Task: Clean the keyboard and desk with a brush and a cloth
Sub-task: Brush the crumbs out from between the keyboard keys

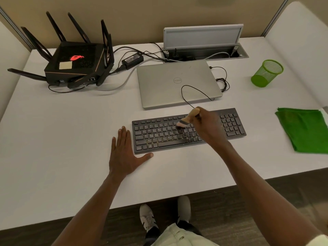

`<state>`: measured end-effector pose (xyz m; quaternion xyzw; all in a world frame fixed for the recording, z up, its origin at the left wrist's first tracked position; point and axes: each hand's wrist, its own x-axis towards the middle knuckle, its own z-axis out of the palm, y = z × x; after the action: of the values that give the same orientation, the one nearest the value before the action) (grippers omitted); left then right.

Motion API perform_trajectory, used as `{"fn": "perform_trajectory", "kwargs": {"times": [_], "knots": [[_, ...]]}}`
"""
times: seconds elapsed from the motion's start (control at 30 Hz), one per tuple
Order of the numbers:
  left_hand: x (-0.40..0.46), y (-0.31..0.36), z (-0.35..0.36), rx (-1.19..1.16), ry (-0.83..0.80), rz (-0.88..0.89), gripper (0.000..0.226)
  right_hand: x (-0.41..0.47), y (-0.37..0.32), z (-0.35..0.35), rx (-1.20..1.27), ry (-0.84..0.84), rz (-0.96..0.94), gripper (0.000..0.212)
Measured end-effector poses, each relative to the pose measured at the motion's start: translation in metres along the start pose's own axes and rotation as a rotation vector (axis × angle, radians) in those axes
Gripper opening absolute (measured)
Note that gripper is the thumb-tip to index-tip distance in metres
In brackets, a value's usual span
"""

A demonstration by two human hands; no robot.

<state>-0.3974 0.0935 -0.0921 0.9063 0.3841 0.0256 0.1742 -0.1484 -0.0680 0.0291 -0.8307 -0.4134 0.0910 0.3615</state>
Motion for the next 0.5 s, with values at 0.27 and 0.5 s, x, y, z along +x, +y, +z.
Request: {"fn": "perform_trajectory", "kwargs": {"times": [0.27, 0.5], "knots": [[0.001, -0.001, 0.001, -0.013, 0.005, 0.008, 0.140, 0.004, 0.028, -0.014, -0.189, -0.099, -0.180, 0.013], [-0.001, -0.001, 0.000, -0.016, 0.006, 0.011, 0.142, 0.009, 0.029, -0.028, -0.367, -0.035, -0.146, 0.010]]}}
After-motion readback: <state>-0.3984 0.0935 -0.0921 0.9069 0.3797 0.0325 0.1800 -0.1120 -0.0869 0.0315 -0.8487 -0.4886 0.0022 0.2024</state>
